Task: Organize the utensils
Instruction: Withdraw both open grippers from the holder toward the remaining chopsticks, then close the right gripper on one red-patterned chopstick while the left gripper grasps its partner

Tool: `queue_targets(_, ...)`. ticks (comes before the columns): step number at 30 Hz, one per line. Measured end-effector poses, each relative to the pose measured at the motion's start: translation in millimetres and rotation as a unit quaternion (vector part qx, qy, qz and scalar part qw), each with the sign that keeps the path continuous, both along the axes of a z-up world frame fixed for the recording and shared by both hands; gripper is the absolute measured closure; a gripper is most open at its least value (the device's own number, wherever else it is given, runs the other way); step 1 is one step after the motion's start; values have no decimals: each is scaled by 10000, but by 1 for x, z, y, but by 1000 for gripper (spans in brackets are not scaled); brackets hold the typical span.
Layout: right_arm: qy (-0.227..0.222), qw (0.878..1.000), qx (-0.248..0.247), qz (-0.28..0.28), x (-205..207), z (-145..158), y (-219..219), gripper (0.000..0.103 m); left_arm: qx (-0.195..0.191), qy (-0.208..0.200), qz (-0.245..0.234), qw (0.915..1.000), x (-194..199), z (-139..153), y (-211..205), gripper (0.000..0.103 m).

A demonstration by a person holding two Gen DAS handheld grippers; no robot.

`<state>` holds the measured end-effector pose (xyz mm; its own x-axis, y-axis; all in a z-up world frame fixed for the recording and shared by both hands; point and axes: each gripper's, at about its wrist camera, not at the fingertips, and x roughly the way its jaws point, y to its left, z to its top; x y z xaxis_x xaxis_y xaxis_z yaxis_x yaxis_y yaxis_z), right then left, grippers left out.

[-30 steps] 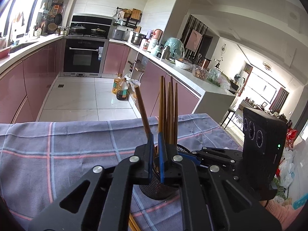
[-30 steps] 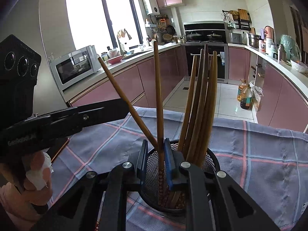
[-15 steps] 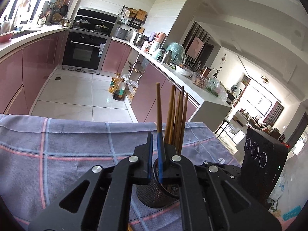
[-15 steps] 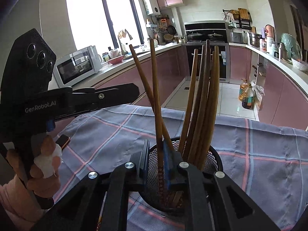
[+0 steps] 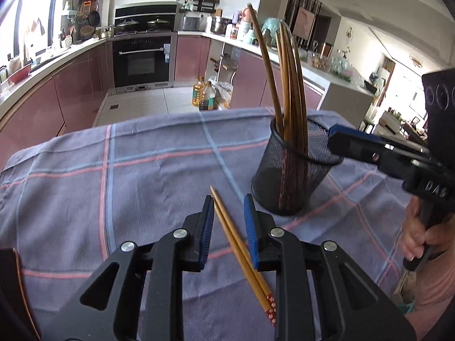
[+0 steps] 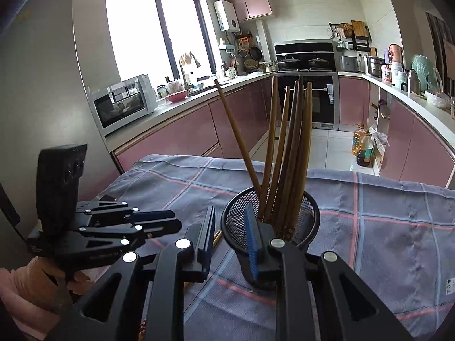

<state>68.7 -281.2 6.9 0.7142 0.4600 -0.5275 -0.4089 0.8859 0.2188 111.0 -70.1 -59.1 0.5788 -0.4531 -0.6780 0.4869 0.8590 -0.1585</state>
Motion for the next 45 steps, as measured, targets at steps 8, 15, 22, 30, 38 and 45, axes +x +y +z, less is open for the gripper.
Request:
queue_targets(8, 538, 9978, -67, 370, -14, -30, 24, 83, 285, 523, -78, 9982, -24, -41, 0, 82)
queue_targets(15, 1268, 9906, -45, 505, -9, -72, 43, 77, 347, 614, -52, 9975, -37, -52, -2, 80)
queue_targets(22, 1518, 9871, -71, 511, -10, -90, 57, 77, 134, 691, 184, 9974, -41, -47, 16, 80)
queue_targets(30, 1442, 9876, -418, 451, -13, -90, 70, 78, 68, 709, 264, 9971, -45, -46, 25, 78)
queue_targets(38, 1515, 9860, -638, 295, -12, -87, 66, 82, 63, 671, 167, 9976, -48, -45, 21, 76)
queue_targets(45, 1630, 9852, -504, 181, -13, -87, 48, 83, 170, 672, -45, 9976, -50, -47, 6, 72)
